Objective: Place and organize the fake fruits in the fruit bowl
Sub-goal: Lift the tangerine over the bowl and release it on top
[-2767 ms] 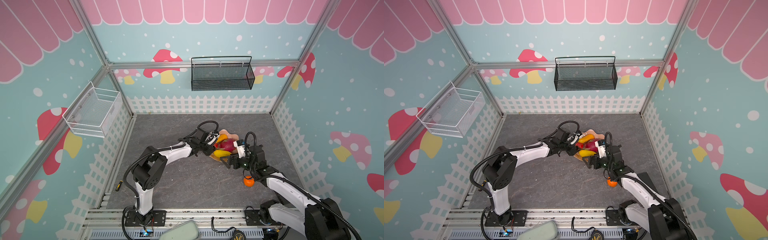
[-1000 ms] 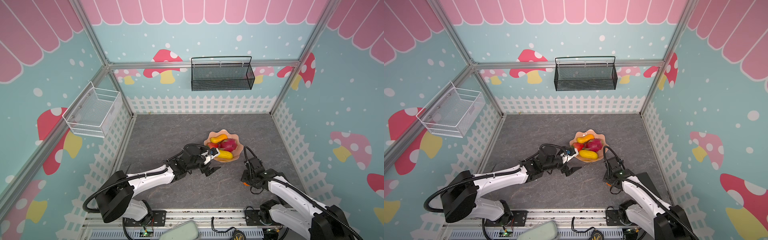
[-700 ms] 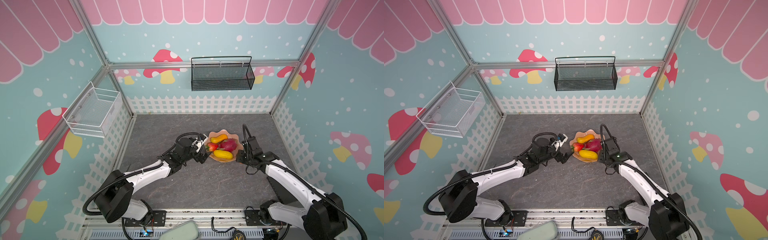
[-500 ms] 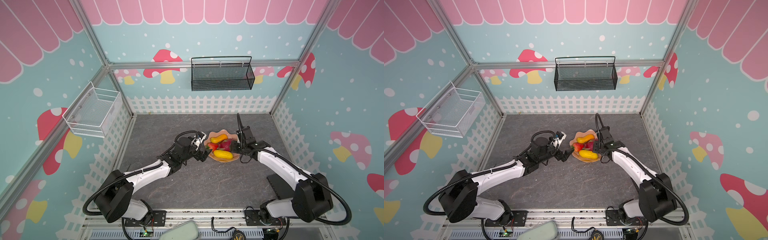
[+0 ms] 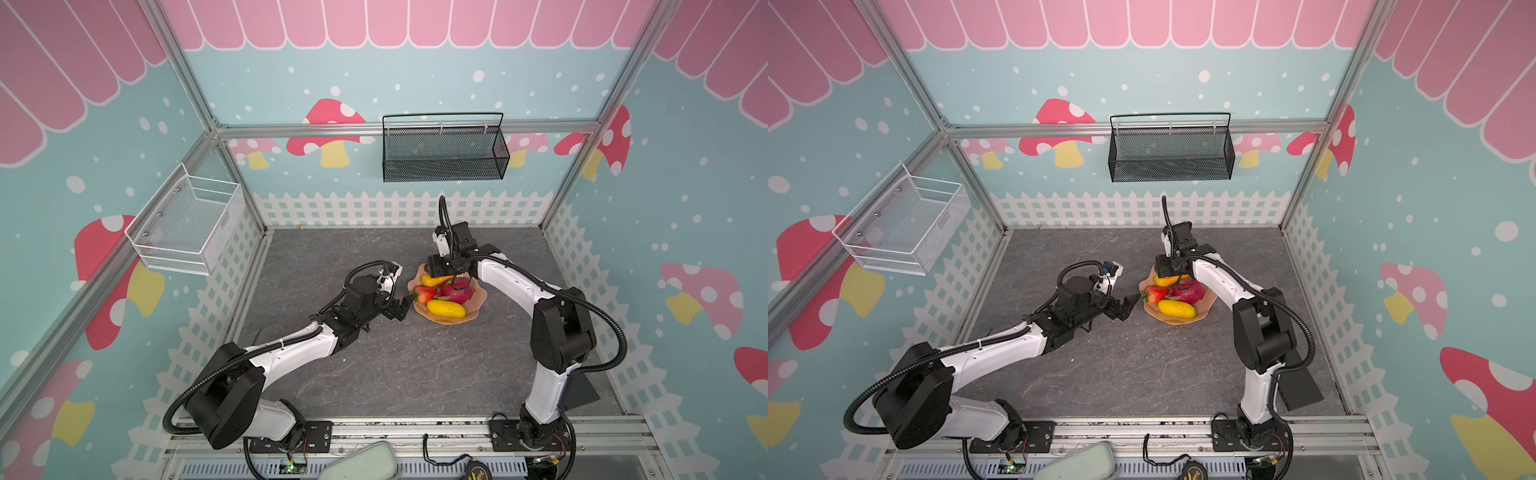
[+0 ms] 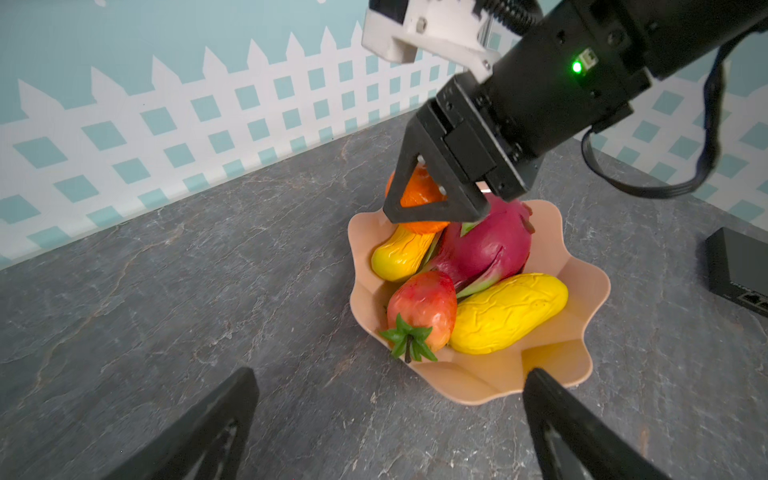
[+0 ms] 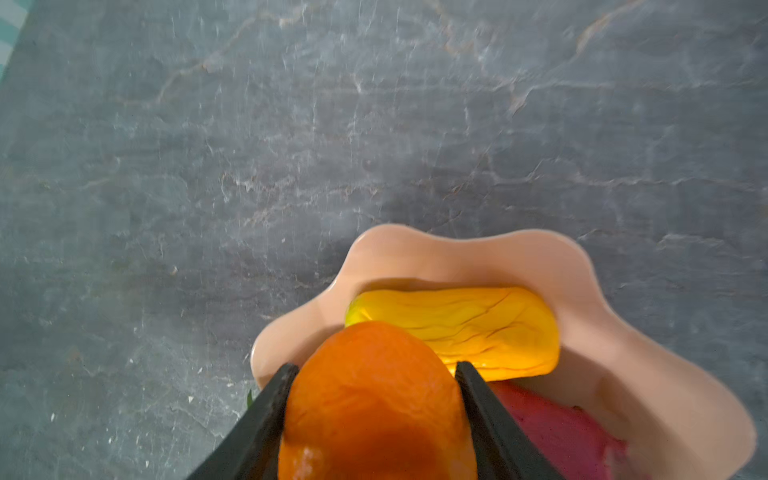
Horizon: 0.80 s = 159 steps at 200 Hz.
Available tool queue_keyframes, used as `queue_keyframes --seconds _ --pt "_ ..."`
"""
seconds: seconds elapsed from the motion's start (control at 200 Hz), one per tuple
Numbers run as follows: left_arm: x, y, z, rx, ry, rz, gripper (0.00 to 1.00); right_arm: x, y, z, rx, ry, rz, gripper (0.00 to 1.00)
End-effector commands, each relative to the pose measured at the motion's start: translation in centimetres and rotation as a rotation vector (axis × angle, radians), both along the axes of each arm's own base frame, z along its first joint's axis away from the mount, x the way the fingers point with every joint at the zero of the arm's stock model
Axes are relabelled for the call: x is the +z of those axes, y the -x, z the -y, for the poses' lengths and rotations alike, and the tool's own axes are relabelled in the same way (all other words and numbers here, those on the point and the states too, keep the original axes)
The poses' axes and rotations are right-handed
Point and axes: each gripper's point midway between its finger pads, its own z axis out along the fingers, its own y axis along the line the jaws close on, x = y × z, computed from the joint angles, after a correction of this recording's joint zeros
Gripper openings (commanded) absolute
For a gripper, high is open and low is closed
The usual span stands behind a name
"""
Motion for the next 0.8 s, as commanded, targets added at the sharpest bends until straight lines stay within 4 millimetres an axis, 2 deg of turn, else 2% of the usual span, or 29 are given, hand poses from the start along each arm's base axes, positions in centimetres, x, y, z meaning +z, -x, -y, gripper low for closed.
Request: queue_keyframes --seconds 0.0,0.18,0.315,0.325,0.335,0.45,0.605,0.721,0.791 --pt "0.7 -0.1 -0.7 0.026 0.02 0.019 0.99 -0.7 1.3 -0.6 0.049 0.013 -0.04 0.51" --pt "0.7 0.0 -0.7 0.027 0.037 0.017 0.99 -1.5 1.5 -0.1 0.032 0.047 -0.056 0.52" --pt "0.6 0.2 -0.8 0.026 0.043 0.017 0.99 -1.7 1.7 1.1 0.009 0.107 -0.068 0.52" --pt "0.6 0.2 -0.8 0.028 0.042 0.017 0.99 -2.8 1.8 1.1 0.01 0.122 -0.091 0.53" --pt "0.5 0.3 -0.8 0.027 0.042 0.016 0.99 -3.1 1.8 1.2 0.009 0.13 -0.097 0.53" --pt "0.3 0.3 -1.0 0.031 0.036 0.014 0.99 -3.6 2.1 1.4 0.01 0.146 -0.106 0.54" --pt "0.1 0.4 -1.1 0.032 0.041 0.009 0.99 -3.6 1.9 1.3 0.015 0.141 -0.104 0.62" --pt "0.3 0.5 -1.2 0.035 0.047 0.011 0.99 -3.1 1.8 1.2 0.016 0.144 -0.09 0.77" --pt "0.4 0.6 -1.2 0.035 0.05 0.015 0.99 -2.7 1.6 1.3 0.011 0.147 -0.076 0.82"
